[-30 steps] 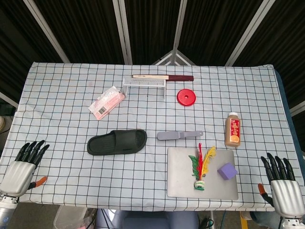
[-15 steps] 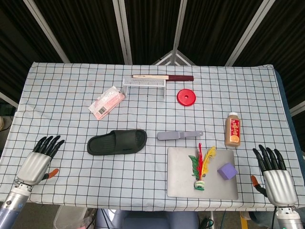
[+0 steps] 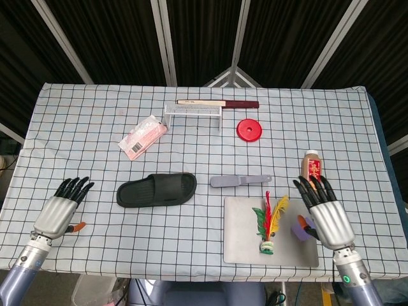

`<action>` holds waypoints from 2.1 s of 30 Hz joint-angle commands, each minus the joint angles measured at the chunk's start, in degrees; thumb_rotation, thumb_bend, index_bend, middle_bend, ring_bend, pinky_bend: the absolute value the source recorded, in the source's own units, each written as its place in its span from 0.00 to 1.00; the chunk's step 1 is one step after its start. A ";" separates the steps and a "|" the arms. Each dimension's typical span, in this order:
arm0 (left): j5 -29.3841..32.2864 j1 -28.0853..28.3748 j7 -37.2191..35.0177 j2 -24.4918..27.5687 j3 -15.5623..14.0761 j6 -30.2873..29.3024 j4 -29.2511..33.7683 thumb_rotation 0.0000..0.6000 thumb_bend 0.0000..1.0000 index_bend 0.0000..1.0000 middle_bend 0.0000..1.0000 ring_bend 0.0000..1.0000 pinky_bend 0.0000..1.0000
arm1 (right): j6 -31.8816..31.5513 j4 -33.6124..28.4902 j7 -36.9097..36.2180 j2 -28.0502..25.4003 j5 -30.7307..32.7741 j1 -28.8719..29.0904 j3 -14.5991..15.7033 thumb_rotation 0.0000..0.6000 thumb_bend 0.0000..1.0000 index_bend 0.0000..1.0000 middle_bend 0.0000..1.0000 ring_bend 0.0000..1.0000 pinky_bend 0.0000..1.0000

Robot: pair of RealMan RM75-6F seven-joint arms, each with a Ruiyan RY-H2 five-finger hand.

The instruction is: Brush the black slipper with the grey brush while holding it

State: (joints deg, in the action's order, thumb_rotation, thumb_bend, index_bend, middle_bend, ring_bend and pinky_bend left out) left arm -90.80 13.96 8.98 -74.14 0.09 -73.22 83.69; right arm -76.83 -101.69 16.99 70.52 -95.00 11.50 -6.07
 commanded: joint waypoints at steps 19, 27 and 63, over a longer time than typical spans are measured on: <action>-0.52 -1.34 -0.08 0.74 0.36 -5.69 0.50 1.00 0.20 0.00 0.00 0.00 0.00 | 23.03 10.91 10.24 19.82 17.40 21.23 -8.50 1.00 0.39 0.20 0.22 0.02 0.00; 0.47 -1.21 -0.36 1.02 0.58 -5.42 0.25 1.00 0.20 0.00 0.00 0.00 0.00 | 29.62 16.08 11.42 21.67 25.80 26.40 -9.25 1.00 0.39 0.20 0.22 0.04 0.00; 3.18 -0.43 -0.46 1.27 0.78 -3.69 -0.33 1.00 0.20 0.00 0.00 0.00 0.00 | 29.57 27.32 11.04 25.02 30.50 33.50 -4.81 1.00 0.39 0.34 0.31 0.10 0.08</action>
State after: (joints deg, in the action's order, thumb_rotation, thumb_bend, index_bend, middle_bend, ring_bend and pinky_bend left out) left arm -87.62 13.53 8.53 -72.87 0.87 -76.91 83.36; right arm -47.20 -74.42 28.03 95.49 -64.48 44.97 -10.93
